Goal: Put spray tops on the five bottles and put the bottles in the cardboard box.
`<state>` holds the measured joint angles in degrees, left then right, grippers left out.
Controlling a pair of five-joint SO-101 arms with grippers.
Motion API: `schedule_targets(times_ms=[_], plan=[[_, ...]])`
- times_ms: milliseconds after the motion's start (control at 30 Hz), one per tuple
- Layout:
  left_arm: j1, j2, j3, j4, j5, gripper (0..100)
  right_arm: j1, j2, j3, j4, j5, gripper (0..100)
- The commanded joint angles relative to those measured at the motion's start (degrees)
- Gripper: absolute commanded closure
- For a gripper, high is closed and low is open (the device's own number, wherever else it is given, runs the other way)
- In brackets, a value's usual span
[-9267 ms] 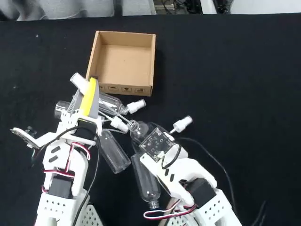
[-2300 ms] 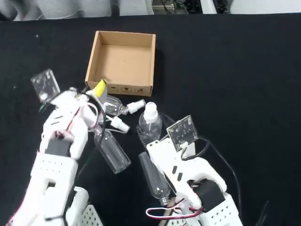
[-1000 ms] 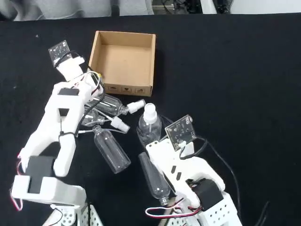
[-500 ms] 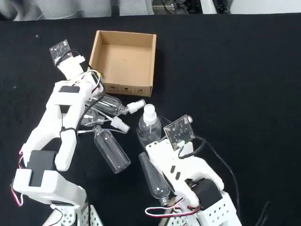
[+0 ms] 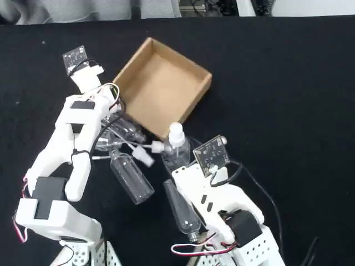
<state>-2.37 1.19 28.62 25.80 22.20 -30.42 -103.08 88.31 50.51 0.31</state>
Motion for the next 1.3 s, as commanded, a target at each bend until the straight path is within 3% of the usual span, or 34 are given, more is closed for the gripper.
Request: schedule_targets(times_ms=[0,233,400,667,900,1267], plan=[[-0.04,-0.35,-3.12,3.34,-0.26,96,1.41,-7.16,-0.31,-1.85,0.0,91.0],[0.04,-3.96,-7.25,15.82,-0.26,96,1.41,-7.16,-0.4,-1.85,0.0,91.0],[0.04,-5.36,-6.29,16.26,-0.26,97,1.67,-6.9,-0.48,-1.85,0.0,91.0],[0.04,-5.45,-6.64,18.2,-0.26,97,10.46,-5.76,1.54,-9.58,-0.44,91.0],[0.84,-5.45,-10.86,28.92,5.01,76,13.36,-5.67,2.77,-12.75,-0.44,91.0],[0.92,-5.45,-11.91,30.68,5.8,75,18.02,-5.67,2.95,-15.82,-0.44,91.0]])
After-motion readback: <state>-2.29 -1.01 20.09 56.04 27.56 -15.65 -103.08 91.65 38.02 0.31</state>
